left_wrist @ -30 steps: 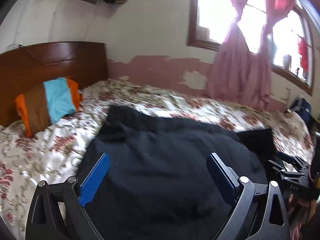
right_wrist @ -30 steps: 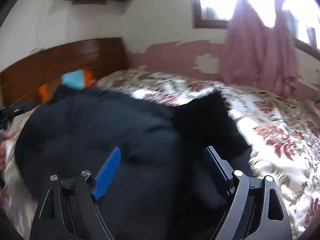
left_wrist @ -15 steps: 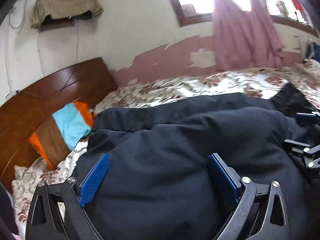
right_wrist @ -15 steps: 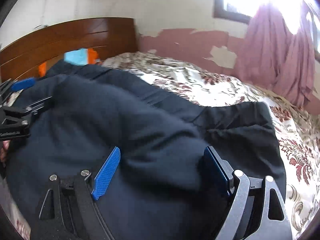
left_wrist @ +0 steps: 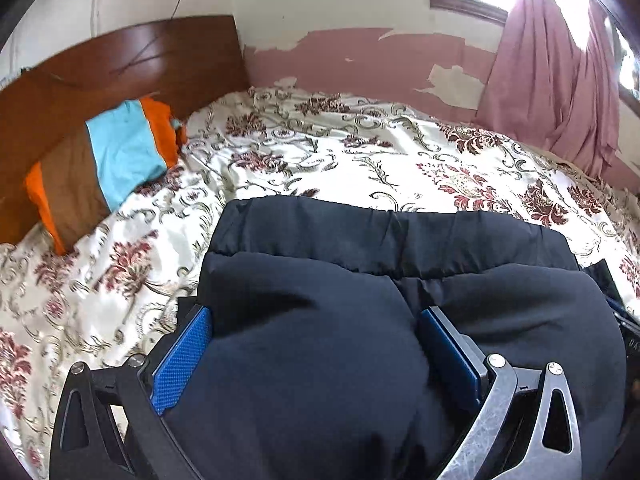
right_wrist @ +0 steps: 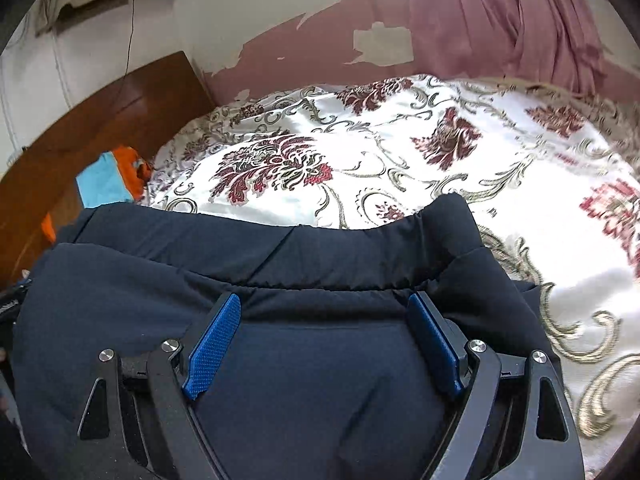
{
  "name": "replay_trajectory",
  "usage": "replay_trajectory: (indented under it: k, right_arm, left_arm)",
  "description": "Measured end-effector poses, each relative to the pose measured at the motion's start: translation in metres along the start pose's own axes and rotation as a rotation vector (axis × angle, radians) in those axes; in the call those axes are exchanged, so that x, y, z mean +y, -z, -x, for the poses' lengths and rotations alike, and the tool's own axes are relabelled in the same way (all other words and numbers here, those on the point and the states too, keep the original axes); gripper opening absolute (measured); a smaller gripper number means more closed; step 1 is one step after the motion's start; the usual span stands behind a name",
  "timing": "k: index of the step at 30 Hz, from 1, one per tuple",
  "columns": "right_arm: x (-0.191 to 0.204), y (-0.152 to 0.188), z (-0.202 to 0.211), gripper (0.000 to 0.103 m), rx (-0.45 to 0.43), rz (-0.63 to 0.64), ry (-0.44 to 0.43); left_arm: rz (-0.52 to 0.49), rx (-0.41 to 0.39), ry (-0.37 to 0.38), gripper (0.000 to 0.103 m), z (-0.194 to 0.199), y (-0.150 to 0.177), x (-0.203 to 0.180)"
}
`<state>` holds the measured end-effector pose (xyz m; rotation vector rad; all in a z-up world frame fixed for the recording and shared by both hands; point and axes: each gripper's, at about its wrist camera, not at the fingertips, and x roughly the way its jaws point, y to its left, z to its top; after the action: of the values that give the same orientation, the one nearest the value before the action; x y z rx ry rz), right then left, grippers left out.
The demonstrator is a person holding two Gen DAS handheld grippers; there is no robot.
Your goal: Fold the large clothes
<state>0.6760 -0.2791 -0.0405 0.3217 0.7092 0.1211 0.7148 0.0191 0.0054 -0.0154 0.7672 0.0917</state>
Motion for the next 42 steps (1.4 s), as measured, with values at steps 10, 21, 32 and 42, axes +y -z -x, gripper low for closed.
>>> replay_trajectory:
  k: [10,21,32,42]
  right_arm:
    - [-0.012,-0.004,-0.028,0.082,0.028,-0.051,-0.077]
    - [-0.014,-0.003,-0.03,0.082,0.015,-0.06,-0.095]
    - [-0.015,-0.003,-0.03,0.082,0.009,-0.059,-0.096]
    - [-0.019,0.002,-0.016,0.082,-0.067,-0.081,-0.14]
  left_arm:
    - [0.09,0.018,0.074,0.103,-0.021,0.006,0.007]
    - [0.149,0.038,0.121,0.103,-0.033,0.008,0.017]
    - [0.153,0.04,0.126,0.103,-0.035,0.009,0.017]
    - [0.17,0.017,0.149,0.103,-0.034,0.014,0.02]
